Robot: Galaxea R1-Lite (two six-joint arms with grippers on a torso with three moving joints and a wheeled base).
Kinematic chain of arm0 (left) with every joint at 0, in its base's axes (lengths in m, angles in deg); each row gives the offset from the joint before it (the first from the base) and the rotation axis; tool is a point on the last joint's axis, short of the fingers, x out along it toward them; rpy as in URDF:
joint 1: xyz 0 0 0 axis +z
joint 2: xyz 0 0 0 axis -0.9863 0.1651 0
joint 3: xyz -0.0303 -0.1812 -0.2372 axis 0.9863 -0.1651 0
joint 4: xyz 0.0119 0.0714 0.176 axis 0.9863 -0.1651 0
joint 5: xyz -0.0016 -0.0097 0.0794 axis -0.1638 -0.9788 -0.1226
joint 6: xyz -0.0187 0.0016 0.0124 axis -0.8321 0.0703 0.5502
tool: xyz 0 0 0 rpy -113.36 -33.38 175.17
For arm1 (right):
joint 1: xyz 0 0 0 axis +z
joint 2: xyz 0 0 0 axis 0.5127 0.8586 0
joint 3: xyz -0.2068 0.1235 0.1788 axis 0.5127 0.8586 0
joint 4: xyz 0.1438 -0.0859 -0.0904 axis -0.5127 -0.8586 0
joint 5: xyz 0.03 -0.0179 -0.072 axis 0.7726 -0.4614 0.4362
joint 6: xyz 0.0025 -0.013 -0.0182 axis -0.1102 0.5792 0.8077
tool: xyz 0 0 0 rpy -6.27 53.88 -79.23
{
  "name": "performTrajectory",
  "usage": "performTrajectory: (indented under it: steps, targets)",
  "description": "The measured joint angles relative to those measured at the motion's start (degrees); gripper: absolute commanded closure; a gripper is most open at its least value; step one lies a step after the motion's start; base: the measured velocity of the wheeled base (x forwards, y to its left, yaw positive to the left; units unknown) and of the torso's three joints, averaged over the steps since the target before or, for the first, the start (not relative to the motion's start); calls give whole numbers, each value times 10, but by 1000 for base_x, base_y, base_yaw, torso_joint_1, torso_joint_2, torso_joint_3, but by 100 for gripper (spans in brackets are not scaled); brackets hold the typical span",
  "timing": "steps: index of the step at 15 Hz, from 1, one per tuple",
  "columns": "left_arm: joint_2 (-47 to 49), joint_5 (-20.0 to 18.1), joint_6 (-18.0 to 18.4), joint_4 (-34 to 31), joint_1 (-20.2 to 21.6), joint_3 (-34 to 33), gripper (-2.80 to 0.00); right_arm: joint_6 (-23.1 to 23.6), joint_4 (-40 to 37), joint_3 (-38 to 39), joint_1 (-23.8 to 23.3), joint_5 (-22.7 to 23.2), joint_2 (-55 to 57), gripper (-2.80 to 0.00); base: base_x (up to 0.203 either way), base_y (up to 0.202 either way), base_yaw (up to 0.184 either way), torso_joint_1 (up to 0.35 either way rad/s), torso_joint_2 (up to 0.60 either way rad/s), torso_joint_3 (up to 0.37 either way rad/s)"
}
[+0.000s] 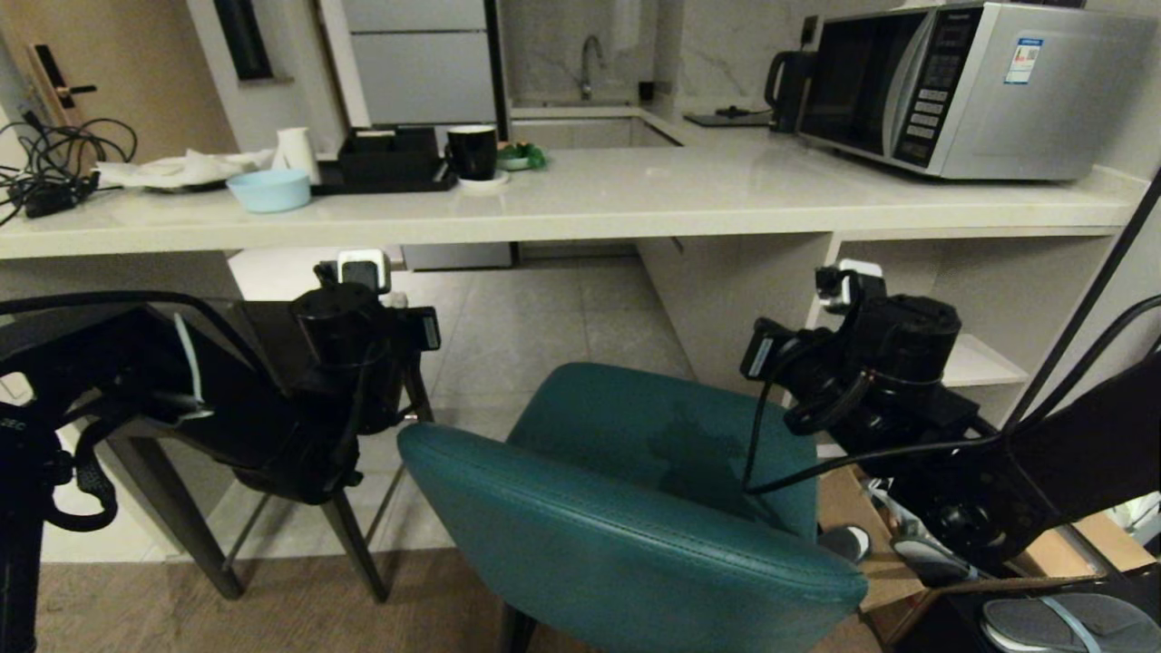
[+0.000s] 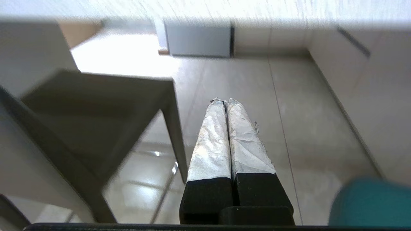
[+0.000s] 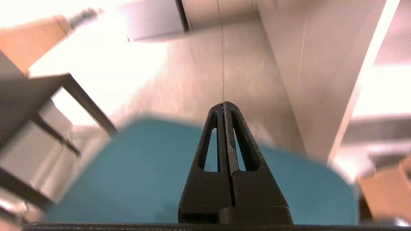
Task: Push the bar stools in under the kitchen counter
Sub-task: Pull the gray chair out from under the dining table
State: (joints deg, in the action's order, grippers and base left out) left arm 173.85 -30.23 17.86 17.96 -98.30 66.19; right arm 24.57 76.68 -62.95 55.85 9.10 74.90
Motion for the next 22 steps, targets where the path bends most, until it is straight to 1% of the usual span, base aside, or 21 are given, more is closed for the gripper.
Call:
performTrajectory:
  steps: [3,6,8,11,13,15,16,17,20,22]
  targets:
    - [-59,-10,14,-9,2,-5,0,7,-74,-43,-2,0,-77,0,0,0,0,0,0,0]
    - [-149,-46,19,-49,-12,-30,0,51,-111,-55,-1,0,-161,0,0,0,0,0,0,0]
    - [-228,-76,19,-90,-19,-58,0,76,-129,-50,-1,0,-219,0,0,0,0,0,0,0]
    - [-351,-98,20,-125,-14,-120,0,110,-162,-15,-5,-1,-315,0,0,0,0,0,0,0]
    - [-435,-102,20,-154,-8,-173,0,136,-185,29,-15,1,-382,0,0,0,0,0,0,0]
    - [-524,-114,19,-201,-1,-229,0,165,-216,79,-32,3,-446,0,0,0,0,0,0,0]
    - [-571,-124,18,-231,14,-255,0,178,-235,104,-48,3,-479,0,0,0,0,0,0,0]
    - [-617,-134,15,-264,41,-282,0,187,-253,128,-69,4,-512,0,0,0,0,0,0,0]
    - [-748,-158,-9,-347,104,-343,0,191,-284,208,-131,7,-605,0,0,0,0,0,0,0]
    - [-844,-164,-17,-415,133,-373,0,190,-293,265,-154,9,-665,0,0,0,0,0,0,0]
